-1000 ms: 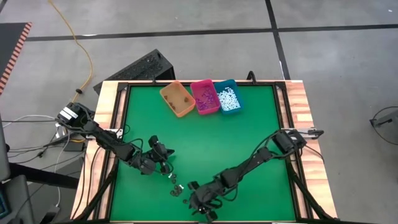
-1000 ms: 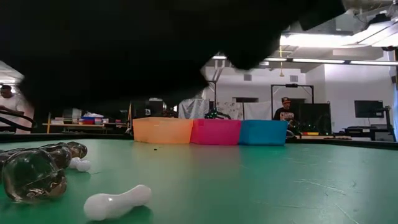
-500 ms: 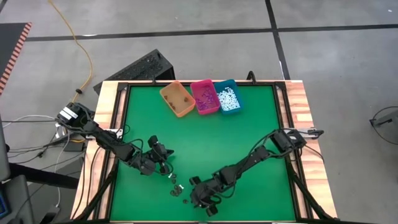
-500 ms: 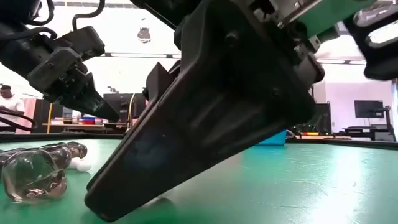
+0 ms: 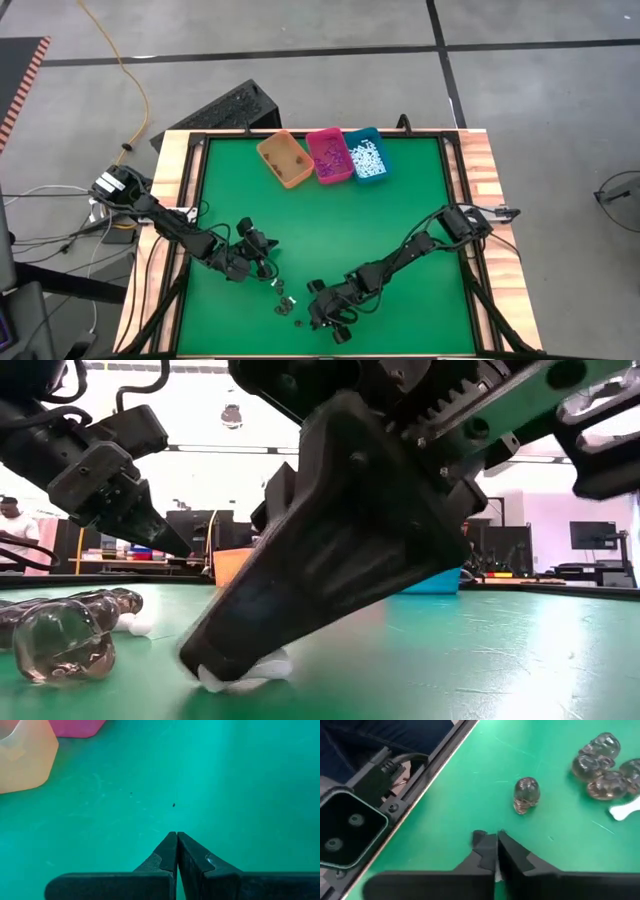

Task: Sort Halloween decoration
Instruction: Put the white bone toy into the blue bin

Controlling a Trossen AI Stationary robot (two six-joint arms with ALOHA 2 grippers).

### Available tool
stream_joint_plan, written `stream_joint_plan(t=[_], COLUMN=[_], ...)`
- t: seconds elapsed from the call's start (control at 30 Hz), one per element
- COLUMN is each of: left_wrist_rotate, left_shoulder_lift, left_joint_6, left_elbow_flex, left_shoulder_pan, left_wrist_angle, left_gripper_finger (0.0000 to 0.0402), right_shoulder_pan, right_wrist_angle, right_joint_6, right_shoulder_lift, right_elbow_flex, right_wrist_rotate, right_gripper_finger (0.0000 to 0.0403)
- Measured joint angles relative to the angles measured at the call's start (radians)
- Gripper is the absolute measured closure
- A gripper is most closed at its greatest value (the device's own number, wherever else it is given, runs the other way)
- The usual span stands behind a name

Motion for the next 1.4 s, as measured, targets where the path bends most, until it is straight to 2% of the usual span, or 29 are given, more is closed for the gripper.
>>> stream_joint_plan(t=[0.13,0.47,0.83,1.0,1.17,1.3,1.4], left_wrist_rotate=[-0.002,0.002,0.003,0.004,0.003,-0.004,-0.019], left_shoulder_lift=[0.0,0.0,0.0,0.0,0.0,0.0,0.0], left_joint_6=[-0.008,-0.015,-0.01,-0.011,-0.019,-0.023,-0.024], left_elbow_flex=[0.0,0.0,0.0,0.0,0.0,0.0,0.0], left_shoulder_pan=[0.0,0.0,-0.002,-0.012,-0.028,-0.031,-0.031], left_wrist_angle=[-0.002,-0.008,-0.015,-0.015,-0.017,-0.016,-0.015], left_gripper_finger=[0.0401,0.0401,0.0401,0.0401,0.0401,0.0401,0.0401], right_shoulder_pan=[-0.007,-0.035,-0.103,-0.162,-0.262,-0.369,-0.478], right_wrist_angle=[-0.006,0.018,-0.137,-0.18,-0.148,-0.152,-0.186], right_joint_6=[0.018,0.045,-0.052,-0.074,-0.047,-0.096,-0.136], right_shoulder_lift=[0.001,-0.045,-0.203,-0.327,-0.517,-0.659,-0.74], right_elbow_flex=[-0.002,-0.008,-0.038,-0.149,-0.317,-0.406,-0.437], right_wrist_rotate=[-0.002,-0.005,0.077,0.16,0.259,0.391,0.433], right_gripper_finger=[0.0387,0.0385,0.0386,0.0386,0.0386,0.0386,0.0386])
